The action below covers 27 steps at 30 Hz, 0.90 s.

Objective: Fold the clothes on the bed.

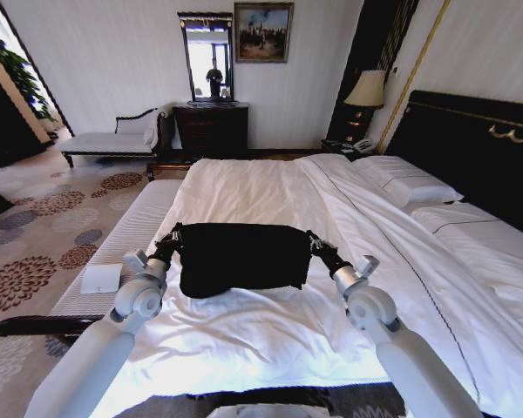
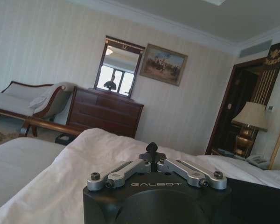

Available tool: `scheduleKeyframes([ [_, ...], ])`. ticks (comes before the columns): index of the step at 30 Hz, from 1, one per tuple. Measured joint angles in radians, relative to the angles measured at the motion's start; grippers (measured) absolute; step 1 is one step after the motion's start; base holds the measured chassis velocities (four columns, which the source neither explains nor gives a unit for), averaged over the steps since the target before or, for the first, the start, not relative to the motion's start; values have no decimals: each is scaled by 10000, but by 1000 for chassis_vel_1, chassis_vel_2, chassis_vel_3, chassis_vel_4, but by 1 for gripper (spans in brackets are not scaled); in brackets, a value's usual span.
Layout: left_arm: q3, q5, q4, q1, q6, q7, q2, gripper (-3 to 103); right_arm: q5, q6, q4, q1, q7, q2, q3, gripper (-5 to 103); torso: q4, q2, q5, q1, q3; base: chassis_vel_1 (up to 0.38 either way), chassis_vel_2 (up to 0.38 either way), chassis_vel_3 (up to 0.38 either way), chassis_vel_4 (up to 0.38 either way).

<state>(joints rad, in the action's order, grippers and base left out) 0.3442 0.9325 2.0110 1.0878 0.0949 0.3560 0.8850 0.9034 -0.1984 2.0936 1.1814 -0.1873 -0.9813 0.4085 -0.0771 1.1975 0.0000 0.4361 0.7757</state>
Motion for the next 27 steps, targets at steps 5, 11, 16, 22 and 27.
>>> scheduleKeyframes([
  [5,165,112,336,173,2,90,-168,0,50,-18,346,218,-58,78,197,0,0,-1,-1,0,0,0,0,0,0],
  [11,749,238,1095,934,33,155,-398,0,-81,-143,927,643,-159,112,425,0,0,-1,0,0,0,0,0,0,0],
  [16,1618,253,2142,2417,32,162,-22,0,-255,-330,1763,1408,-297,137,790,0,0,-1,-2,0,0,0,0,0,0],
  [22,2922,-40,3930,4753,13,-33,653,0,-515,-412,3263,2693,-373,95,1437,0,2,0,0,-1,-2,0,0,0,0],
  [27,3354,-86,4393,5528,42,-63,794,0,80,-766,4089,2991,-688,82,1591,0,1,2,0,-3,-2,0,0,0,0],
])
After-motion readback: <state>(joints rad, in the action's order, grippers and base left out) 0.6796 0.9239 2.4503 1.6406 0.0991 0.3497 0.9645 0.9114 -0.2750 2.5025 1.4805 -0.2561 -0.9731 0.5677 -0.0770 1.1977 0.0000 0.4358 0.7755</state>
